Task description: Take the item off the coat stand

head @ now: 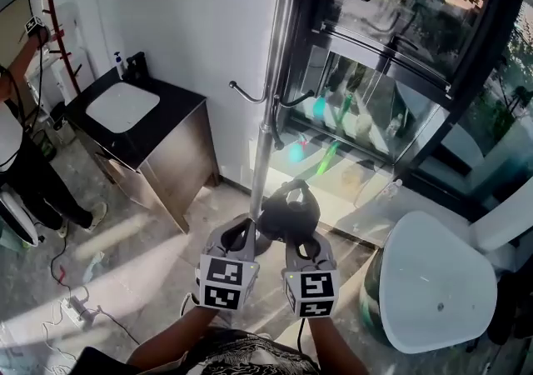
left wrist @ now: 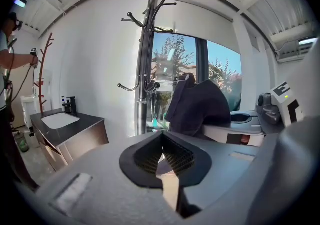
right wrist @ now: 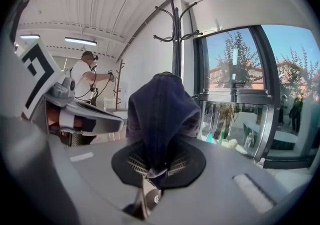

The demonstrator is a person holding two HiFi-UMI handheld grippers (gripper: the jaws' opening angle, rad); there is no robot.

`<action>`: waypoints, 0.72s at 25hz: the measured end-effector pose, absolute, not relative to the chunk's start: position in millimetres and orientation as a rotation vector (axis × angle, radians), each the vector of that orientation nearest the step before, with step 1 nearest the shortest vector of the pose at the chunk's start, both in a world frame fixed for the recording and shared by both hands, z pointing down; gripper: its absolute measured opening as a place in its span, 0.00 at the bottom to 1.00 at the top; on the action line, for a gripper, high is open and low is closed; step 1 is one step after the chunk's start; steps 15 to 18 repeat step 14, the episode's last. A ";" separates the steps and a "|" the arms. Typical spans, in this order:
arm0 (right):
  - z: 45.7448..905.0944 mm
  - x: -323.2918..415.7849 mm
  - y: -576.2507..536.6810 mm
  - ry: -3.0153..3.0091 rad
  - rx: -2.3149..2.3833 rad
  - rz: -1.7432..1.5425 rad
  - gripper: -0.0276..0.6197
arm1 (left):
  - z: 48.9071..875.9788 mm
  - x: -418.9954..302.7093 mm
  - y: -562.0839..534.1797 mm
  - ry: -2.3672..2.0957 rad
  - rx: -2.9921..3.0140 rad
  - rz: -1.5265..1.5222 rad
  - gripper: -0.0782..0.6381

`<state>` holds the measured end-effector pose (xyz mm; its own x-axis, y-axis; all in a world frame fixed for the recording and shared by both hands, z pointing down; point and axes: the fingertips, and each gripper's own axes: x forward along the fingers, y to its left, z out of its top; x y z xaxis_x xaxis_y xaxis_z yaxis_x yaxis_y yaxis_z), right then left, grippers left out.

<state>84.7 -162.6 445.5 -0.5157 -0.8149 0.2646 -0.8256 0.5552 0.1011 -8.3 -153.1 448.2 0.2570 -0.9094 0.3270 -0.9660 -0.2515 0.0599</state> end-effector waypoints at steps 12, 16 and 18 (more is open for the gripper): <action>445.0 98.2 -148.2 -2.516 1.368 0.060 0.08 | 447.9 6.6 -136.8 -1.735 2.296 0.353 0.11; 445.2 101.6 -147.8 -2.517 1.367 0.061 0.08 | 448.3 10.7 -136.0 -1.735 2.296 0.355 0.11; 445.2 101.6 -147.8 -2.517 1.367 0.061 0.08 | 448.3 10.7 -136.0 -1.735 2.296 0.355 0.11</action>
